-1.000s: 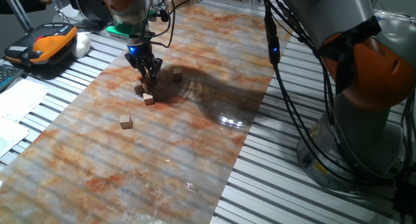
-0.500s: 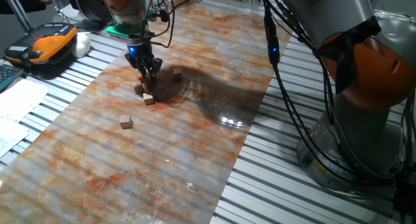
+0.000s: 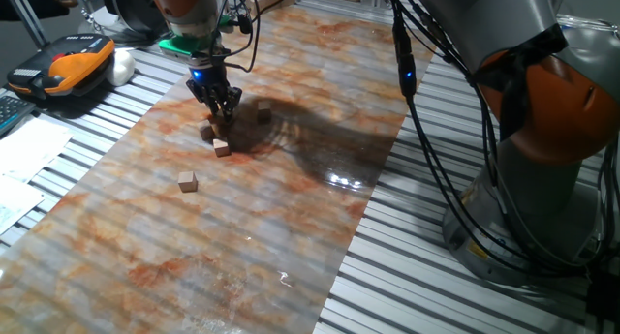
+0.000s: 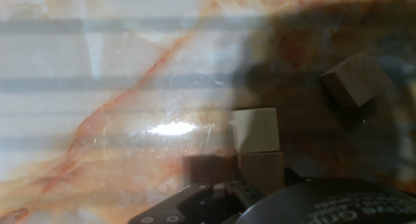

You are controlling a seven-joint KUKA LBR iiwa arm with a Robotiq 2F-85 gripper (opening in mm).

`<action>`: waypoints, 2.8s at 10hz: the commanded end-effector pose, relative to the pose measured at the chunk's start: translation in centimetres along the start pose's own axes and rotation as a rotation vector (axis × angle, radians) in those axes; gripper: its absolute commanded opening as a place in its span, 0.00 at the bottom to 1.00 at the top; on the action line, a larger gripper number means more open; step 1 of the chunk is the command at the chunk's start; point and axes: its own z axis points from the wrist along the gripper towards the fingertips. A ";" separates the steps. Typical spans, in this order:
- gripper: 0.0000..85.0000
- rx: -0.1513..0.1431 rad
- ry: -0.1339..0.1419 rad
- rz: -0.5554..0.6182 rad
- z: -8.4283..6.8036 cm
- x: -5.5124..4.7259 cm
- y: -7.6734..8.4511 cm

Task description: Stack the blocks into a pyramid shape

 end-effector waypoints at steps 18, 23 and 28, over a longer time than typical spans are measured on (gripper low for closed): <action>0.00 -0.021 0.025 0.015 0.2 -0.1 0.0; 0.20 -0.041 0.053 0.040 0.2 -0.1 0.0; 0.20 -0.049 0.065 0.051 0.3 -0.1 0.0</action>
